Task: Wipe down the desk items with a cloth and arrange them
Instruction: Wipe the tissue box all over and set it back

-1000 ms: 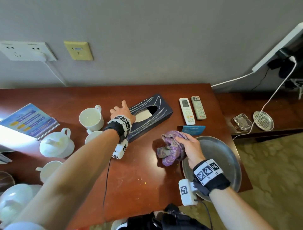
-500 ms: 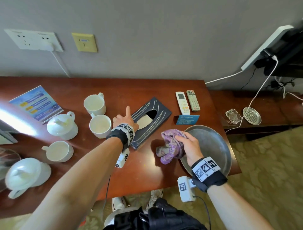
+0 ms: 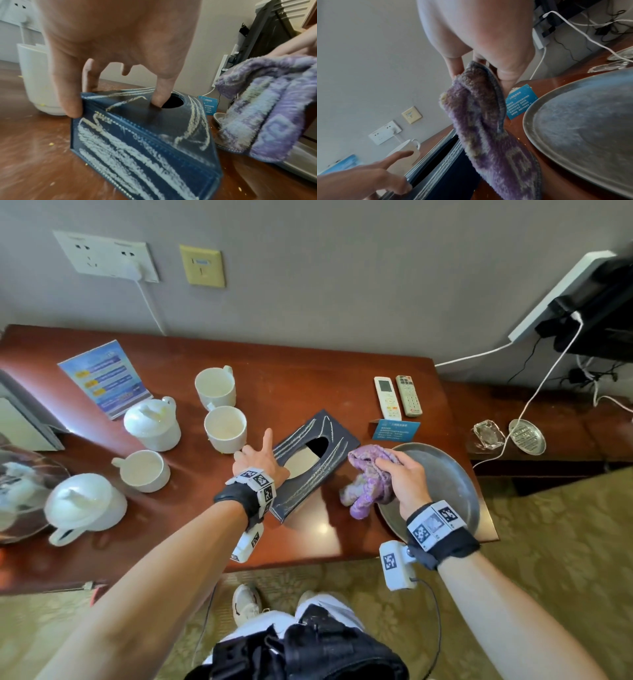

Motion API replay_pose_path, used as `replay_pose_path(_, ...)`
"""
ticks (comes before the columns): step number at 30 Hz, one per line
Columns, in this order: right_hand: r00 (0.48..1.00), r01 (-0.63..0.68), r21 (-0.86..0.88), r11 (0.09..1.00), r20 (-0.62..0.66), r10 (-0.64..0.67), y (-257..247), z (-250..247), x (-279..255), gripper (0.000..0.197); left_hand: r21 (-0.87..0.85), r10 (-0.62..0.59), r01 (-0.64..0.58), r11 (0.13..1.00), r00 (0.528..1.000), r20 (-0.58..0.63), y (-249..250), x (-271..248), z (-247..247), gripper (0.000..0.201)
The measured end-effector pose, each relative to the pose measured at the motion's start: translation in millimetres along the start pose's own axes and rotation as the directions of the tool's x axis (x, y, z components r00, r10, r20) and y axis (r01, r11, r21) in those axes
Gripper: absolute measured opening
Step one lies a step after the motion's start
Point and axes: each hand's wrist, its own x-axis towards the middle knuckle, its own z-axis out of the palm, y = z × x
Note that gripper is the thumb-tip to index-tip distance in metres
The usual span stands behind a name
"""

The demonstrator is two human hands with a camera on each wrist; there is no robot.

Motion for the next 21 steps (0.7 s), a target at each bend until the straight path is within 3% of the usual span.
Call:
replay_pose_path(6, 0.992, 0.121, -0.099, 0.988, 0.035, -0.118, -7.6, 15.0, 19.0, 0.014, -0.101, 0.069, -0.069, 0.992, 0.998, -0.002, -18.9, -22.2, 8.6, 0.102)
replay_pose_path(10, 0.981, 0.192, -0.22, 0.956, 0.058, -0.184, -2.1, 24.6, 40.0, 0.015, -0.153, 0.143, -0.139, 0.978, 0.99, 0.015, -39.7, -44.1, 19.2, 0.125)
replay_pose_path(13, 0.965, 0.262, -0.362, 0.895, 0.08, -0.25, -1.3, 30.1, 54.8, 0.022, -0.106, 0.171, -0.169, 0.98, 0.985, 0.018, -47.0, -57.0, 32.2, 0.139)
replay_pose_path(17, 0.932, 0.359, -0.446, 0.82, 0.118, -0.344, 2.5, 40.4, 66.5, 0.023, -0.135, 0.159, -0.164, 0.977, 0.986, -0.047, -48.1, -58.0, 44.3, 0.142)
replay_pose_path(19, 0.916, 0.402, -0.483, 0.778, 0.195, -0.352, 5.6, 46.3, 68.4, 0.028, -0.157, 0.157, -0.167, 0.973, 0.985, -0.074, -48.5, -53.6, 46.2, 0.142)
replay_pose_path(21, 0.897, 0.44, -0.587, 0.68, 0.322, -0.303, 8.4, 50.9, 70.1, 0.039, -0.147, 0.168, -0.181, 0.973, 0.981, -0.097, -49.6, -50.5, 47.1, 0.142)
